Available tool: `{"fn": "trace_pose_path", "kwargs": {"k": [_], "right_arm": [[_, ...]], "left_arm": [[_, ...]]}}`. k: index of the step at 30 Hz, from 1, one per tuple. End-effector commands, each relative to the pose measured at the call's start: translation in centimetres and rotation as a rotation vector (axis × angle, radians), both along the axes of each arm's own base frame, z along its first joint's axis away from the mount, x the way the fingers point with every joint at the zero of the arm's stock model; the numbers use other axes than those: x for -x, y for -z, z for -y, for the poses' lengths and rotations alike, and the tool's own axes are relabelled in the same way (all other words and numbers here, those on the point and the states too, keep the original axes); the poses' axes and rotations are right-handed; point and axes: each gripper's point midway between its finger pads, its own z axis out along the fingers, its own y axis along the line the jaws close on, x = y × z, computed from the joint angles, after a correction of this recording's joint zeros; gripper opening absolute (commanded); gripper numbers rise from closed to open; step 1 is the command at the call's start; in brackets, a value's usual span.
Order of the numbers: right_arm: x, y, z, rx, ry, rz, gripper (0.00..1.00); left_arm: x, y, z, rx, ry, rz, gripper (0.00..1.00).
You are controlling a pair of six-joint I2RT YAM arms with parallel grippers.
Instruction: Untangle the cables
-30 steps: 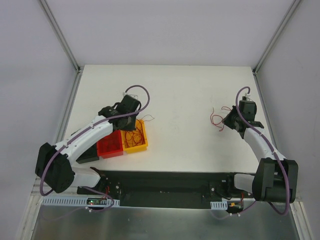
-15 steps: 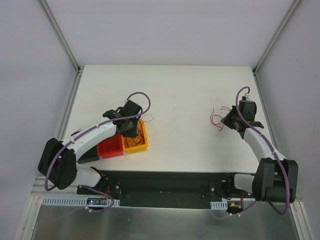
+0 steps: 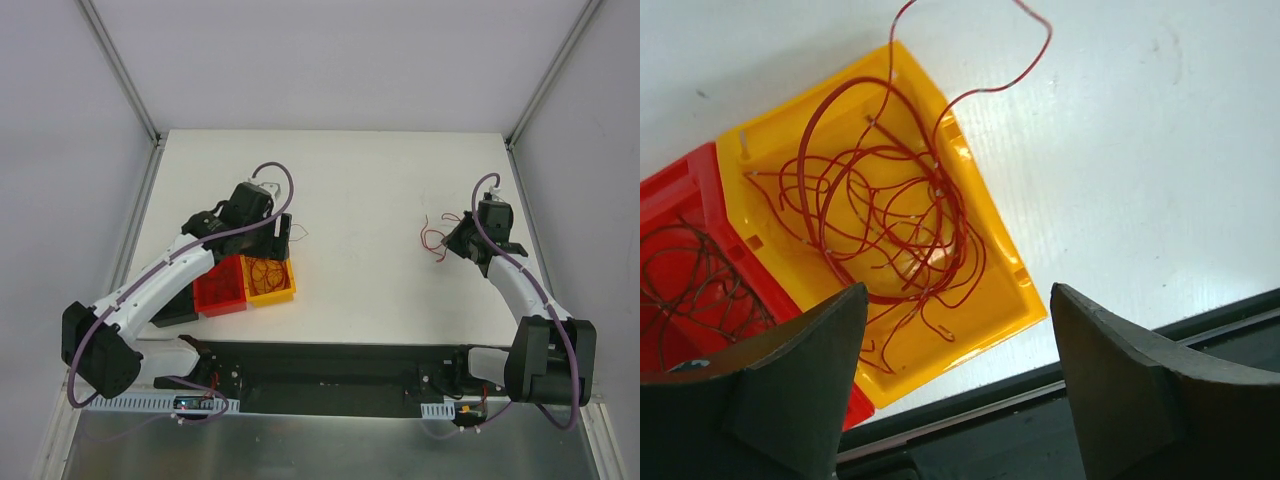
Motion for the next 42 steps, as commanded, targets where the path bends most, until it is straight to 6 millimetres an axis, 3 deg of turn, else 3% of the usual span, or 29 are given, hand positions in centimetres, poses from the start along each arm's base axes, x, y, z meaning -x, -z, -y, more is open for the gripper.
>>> {"fn": "trace_pose_path", "kwargs": {"k": [1,9,15,19,25,30,33,38,40,42], "right_arm": [[-0.6,-0.6,-0.5,-0.016,-0.011,0.033,0.0],[-0.6,-0.6,-0.5,-0.019,-0.013,0.035,0.0],[-0.6,-0.5,-0.5,-0.019,-0.013,0.032,0.01],[-0.5,-0.5,-0.5,-0.016,-0.013,0.032,0.0],[-0.6,-0.5,-0.6,-0.019,-0.016,0.031,0.01],[-0.6,-0.5,-0.5,-0.017,-0.016,0.029,0.01],[-0.6,-0.5,-0.5,-0.018,-0.017,0.029,0.0],[-0.6,-0.3,-0.7,-0.026,-0.021,0.023,0.0],[-0.7,-0.3,-0.7,-0.028,-0.022,0.02,0.0],[-0.6,-0.2,-0.7,-0.028,-0.022,0.018,0.0]], "left_arm": [[-0.7,-2.2,0.9,0.026,0.072,0.03,0.74],[-1.6,0.8,1.0,-0.009,0.07,-0.027,0.72],[-4.3,-1.1,5.5,0.122,0.227,0.04,0.83],[-7.3,-0.7,7.4,0.099,0.267,0.026,0.83],[-10.3,3.9,7.8,-0.054,0.265,-0.127,0.6],[-10.7,6.1,7.2,-0.11,0.242,-0.166,0.4],[-10.2,5.3,6.7,-0.112,0.222,-0.144,0.18],[-9.6,3.1,5.6,-0.096,0.191,-0.033,0.11],[-9.3,2.6,5.1,-0.099,0.181,-0.011,0.0],[-9.1,2.2,4.8,-0.099,0.174,0.004,0.0]]}}
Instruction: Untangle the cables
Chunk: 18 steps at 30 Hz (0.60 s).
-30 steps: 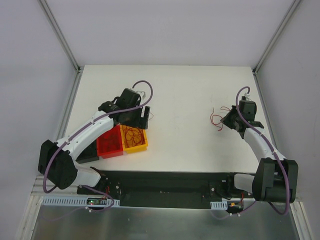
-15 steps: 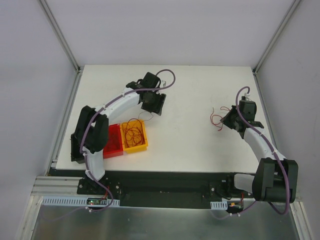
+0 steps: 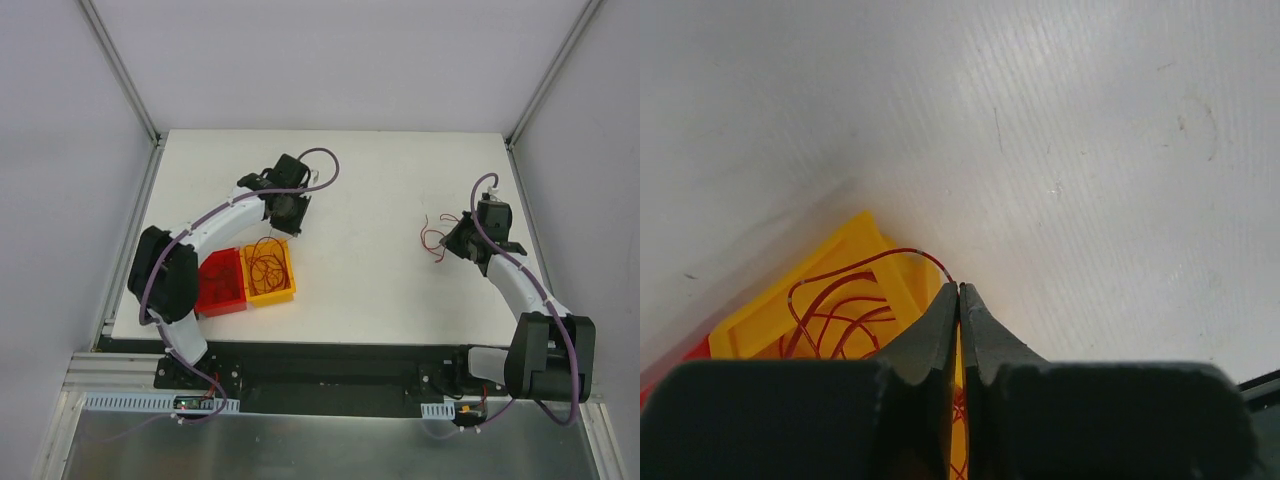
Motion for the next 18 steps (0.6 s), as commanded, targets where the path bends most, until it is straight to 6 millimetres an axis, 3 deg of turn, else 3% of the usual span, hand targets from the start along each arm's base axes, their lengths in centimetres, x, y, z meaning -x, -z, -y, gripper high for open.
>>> {"fn": "trace_pose_path", "kwargs": {"k": [1,5,10,18], "right_arm": [[-0.6,-0.6,-0.4,-0.014,-0.009,0.029,0.0],[-0.5,-0.7,-0.3,-0.01,-0.005,0.033,0.01],[-0.6,-0.7,-0.5,-0.018,-0.011,0.033,0.0],[-0.6,-0.7,-0.6,-0.023,-0.014,0.036,0.0]], "left_arm": [[-0.2,-2.8,-0.8,0.022,-0.028,0.109,0.0],[0.7,-2.6,-2.4,-0.005,-0.078,0.126,0.0],[3.9,-1.5,-3.5,0.041,-0.134,0.086,0.0],[8.1,2.1,-5.4,0.048,-0.197,0.009,0.0]]}}
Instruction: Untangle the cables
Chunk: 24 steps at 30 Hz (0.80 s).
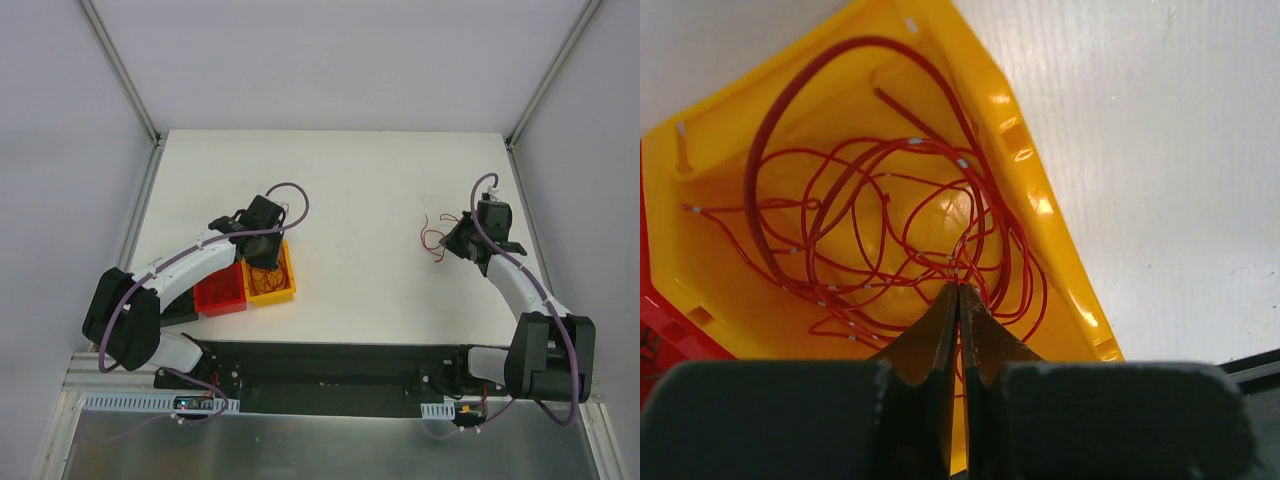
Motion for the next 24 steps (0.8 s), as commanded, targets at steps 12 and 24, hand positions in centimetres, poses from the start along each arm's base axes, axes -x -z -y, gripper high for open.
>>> {"fn": "trace_pose_path", "kwargs": {"k": [12,24], "right_arm": [[-0.7,-0.4,-1.0,0.073,-0.028,0.037,0.0],[1.4,-2.3,-7.5,0.207,-0.223,0.025,0.0]], "left_arm": [[1.0,-5.0,0.9,0.16,0.072,0.094,0.57],[0.8,-16.4,1.2,0.326,0.183,0.318,0.63]]}}
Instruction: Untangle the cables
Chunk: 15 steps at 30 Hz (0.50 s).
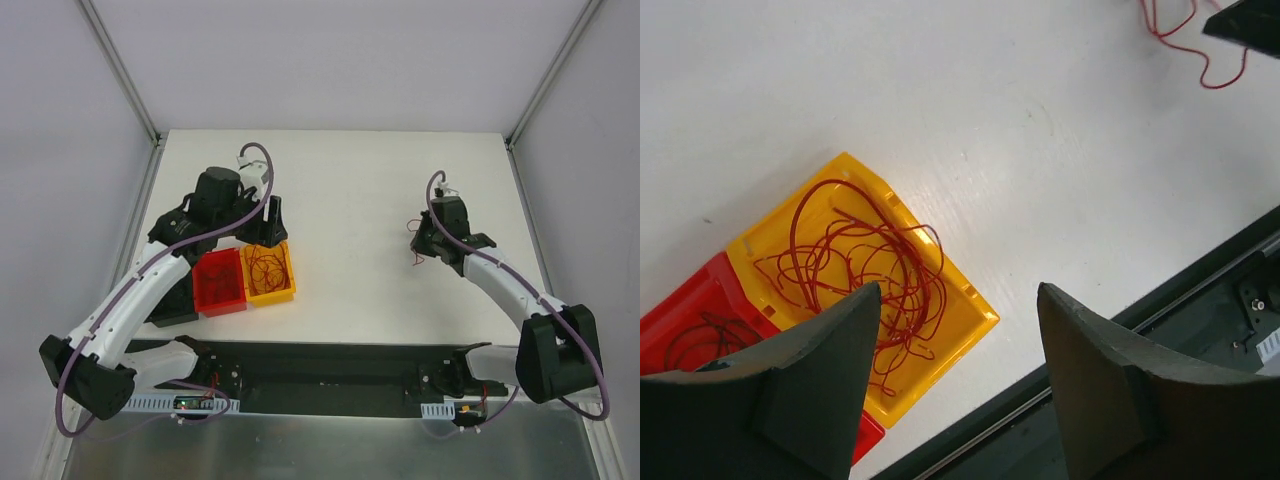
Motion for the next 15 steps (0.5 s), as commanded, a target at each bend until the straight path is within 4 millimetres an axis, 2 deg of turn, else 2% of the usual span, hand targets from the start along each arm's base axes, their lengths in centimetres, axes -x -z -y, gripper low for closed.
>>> {"fn": "trace_pose_path", "kwargs": {"k": [1,3,5,9,11,13,15], "right_arm": [[0.8,-2.1,-1.5,0.054,-0.033,0.038,0.0],[1.3,-2.6,-2.8,0.063,-0.066,0.047,0.01],[1.8,-3.0,-3.8,0.063,-0.087,0.047,0.0],[2.2,-4.7,-5.7,0.022,-0.118,0.058,0.0],[2.5,-5.8,-7.5,-0.025,-0.157,0.072,0.01],[3.1,-7.5,-9.6,-0.059,-0.216,0.094,0.0],[3.6,-9.5,-11.2,-0.067,-0.267,0.13,0.0]], "left_arm": [[1.3,-2.7,0.2,0.04,0.07,0.054,0.66],[0.5,-2.5,-0.1,0.015,0.047,0.06,0.78],[-0.7,-1.9,0.0,-0.008,0.026,0.04,0.82],[-2.7,-0.3,0.8,-0.04,0.001,-0.032,0.79],[-3.5,1.5,0.1,-0.099,-0.029,-0.056,0.77],[-3.5,3.5,-0.4,-0.137,-0.031,-0.096,0.71],[-3.3,4.5,-0.6,-0.121,-0.027,-0.125,0.67]]}}
